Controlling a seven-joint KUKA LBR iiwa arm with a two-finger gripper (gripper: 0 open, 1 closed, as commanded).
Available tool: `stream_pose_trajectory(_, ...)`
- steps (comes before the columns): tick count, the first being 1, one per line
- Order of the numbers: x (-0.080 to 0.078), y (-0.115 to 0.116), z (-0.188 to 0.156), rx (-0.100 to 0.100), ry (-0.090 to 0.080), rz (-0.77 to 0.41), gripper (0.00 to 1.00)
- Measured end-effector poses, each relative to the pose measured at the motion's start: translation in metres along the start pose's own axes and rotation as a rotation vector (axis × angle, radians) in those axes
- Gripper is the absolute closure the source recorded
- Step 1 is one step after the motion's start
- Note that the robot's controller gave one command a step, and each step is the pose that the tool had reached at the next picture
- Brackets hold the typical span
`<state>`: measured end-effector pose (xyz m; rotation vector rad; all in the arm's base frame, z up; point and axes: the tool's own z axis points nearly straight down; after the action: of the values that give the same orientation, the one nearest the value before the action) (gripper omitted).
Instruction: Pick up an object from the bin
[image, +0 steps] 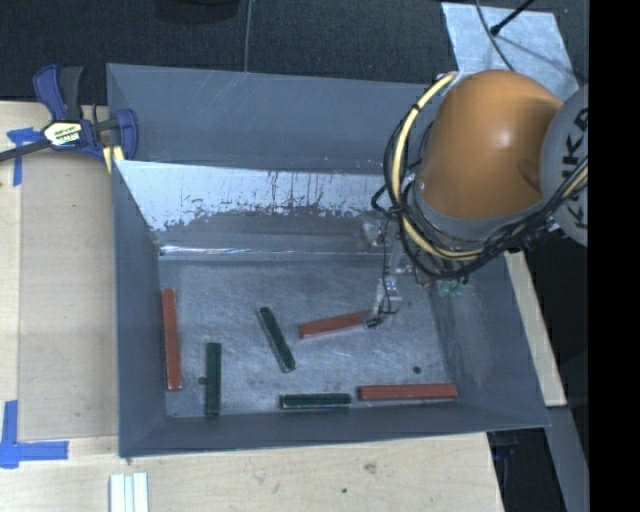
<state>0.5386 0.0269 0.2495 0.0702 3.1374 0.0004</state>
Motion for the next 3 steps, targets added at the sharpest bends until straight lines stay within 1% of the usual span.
stream_pose_trajectory(1, 0.048, -0.018, 0.172, 0.001, 0.009, -0.036, 0.0)
stream_pose_trajectory(2, 0.05, 0.042, 0.176, -0.001, 0.0, -0.065, 0.0)
stream_pose_trajectory(3, 0.046, -0.031, 0.111, 0.002, -0.004, 0.111, 0.0)
